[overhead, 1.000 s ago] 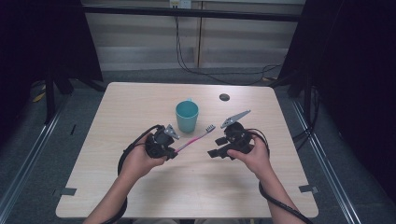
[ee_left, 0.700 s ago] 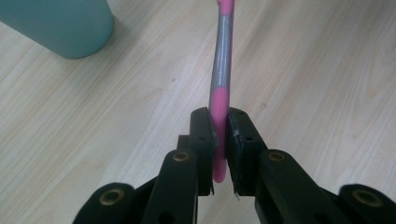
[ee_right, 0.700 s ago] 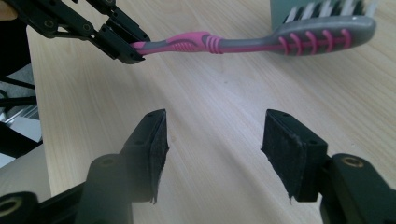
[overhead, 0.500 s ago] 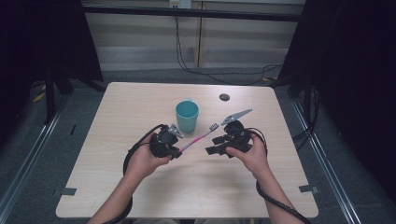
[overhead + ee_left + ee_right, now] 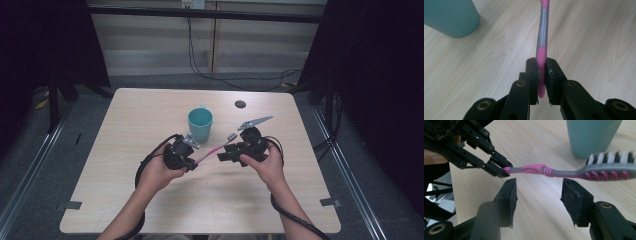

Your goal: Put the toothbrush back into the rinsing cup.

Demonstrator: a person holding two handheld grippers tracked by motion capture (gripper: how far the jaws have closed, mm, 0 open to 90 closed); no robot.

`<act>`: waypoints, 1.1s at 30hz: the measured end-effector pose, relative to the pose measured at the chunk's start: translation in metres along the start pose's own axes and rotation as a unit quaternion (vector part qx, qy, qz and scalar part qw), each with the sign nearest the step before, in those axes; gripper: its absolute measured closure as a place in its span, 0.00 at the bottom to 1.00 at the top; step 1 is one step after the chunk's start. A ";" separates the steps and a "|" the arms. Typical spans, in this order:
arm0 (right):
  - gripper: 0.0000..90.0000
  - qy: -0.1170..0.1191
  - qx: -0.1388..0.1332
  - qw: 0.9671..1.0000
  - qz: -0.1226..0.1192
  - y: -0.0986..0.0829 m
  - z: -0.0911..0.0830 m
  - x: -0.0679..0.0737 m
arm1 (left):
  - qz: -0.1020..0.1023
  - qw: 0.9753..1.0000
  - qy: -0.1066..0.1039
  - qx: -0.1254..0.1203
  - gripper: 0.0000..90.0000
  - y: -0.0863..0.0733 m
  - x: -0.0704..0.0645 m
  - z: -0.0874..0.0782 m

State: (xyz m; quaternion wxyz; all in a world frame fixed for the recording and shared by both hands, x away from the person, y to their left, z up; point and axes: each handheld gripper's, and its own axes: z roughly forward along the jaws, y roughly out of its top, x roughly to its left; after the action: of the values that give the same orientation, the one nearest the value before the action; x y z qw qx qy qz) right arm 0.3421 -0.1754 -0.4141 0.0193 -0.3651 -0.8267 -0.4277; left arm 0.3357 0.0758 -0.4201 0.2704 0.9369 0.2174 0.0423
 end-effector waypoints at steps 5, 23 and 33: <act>0.53 -0.004 -0.013 1.000 0.007 0.001 -0.001 0.000 | -0.003 1.000 0.000 -0.002 0.91 0.000 -0.001 0.001; 0.60 -0.009 -0.030 0.999 0.036 0.000 0.000 -0.002 | -0.015 1.000 -0.004 -0.004 0.91 0.003 -0.008 0.009; 0.64 -0.013 -0.037 0.998 0.053 0.000 -0.002 -0.005 | -0.021 1.000 -0.003 0.000 0.91 0.005 -0.012 0.014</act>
State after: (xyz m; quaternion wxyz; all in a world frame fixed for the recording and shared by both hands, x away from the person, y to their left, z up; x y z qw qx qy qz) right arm 0.3446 -0.1798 -0.4144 0.0173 -0.4143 -0.7899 -0.4517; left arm 0.3300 0.0602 -0.4285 0.2720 0.9322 0.2365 0.0334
